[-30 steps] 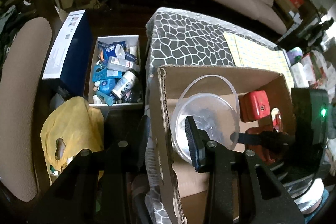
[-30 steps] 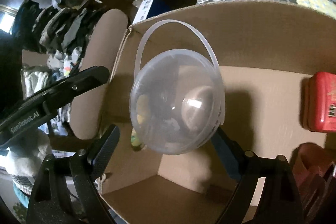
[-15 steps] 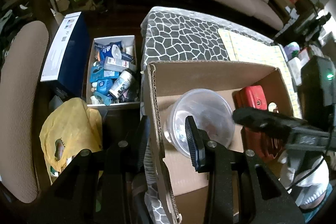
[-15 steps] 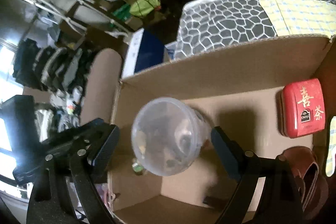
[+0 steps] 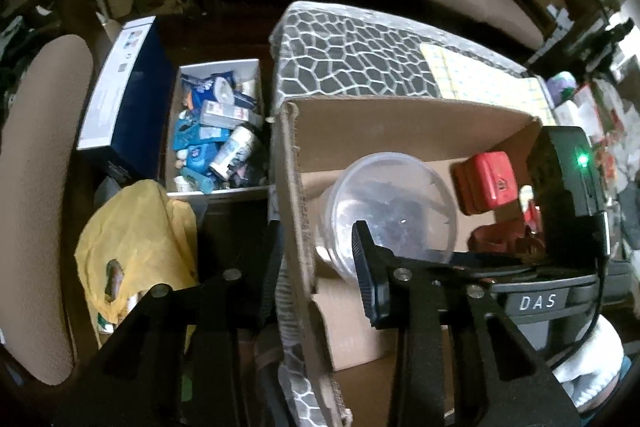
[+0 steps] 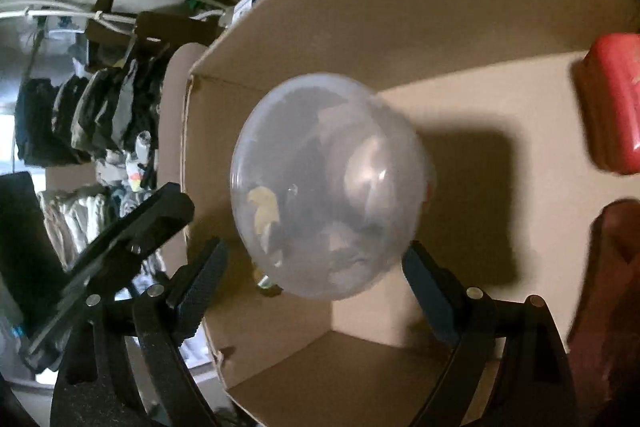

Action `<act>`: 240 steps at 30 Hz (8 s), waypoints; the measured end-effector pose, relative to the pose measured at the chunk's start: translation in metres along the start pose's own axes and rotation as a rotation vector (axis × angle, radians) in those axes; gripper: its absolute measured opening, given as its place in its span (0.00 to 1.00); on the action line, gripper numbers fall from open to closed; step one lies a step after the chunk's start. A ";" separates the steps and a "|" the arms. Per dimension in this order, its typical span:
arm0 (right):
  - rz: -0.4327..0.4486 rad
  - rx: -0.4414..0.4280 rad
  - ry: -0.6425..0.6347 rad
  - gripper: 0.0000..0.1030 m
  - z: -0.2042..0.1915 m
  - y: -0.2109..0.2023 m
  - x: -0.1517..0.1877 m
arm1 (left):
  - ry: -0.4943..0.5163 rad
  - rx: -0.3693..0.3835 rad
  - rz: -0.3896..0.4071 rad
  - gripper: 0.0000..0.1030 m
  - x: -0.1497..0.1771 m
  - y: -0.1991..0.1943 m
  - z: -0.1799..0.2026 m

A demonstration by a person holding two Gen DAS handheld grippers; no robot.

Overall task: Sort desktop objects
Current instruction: 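Lower the bucket into the box and open the left tool, then withdraw the left tool from the box toward the red card, then grasp the red pen lying on the red card with the left tool, then carry the red pen into the box and open the left tool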

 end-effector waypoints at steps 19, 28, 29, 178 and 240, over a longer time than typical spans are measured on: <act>0.110 -0.055 0.075 0.88 0.011 0.007 -0.023 | -0.058 0.079 0.005 0.33 0.002 -0.005 -0.021; 0.107 -0.016 0.045 0.88 0.004 0.007 -0.033 | -0.046 0.085 0.013 0.33 0.009 -0.015 -0.012; 0.101 -0.014 0.048 0.88 0.005 0.006 -0.032 | -0.044 0.084 0.012 0.33 0.010 -0.015 -0.011; 0.508 0.276 -0.133 0.48 0.294 -0.267 0.128 | 0.366 0.082 -0.285 0.18 0.061 0.146 0.480; 0.364 0.192 -0.449 0.23 0.030 -0.183 0.113 | 0.078 0.334 -0.086 0.18 0.028 -0.040 0.224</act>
Point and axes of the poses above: each gripper's, at about its wrist camera, not at the fingertips, and y roughly the way its jaws point, z to its right, x to its underside, the point moved 1 cm from there along y, roughly the way its jaws point, and after that the axes turned 8 degrees about -x, right-handed, at the moved point
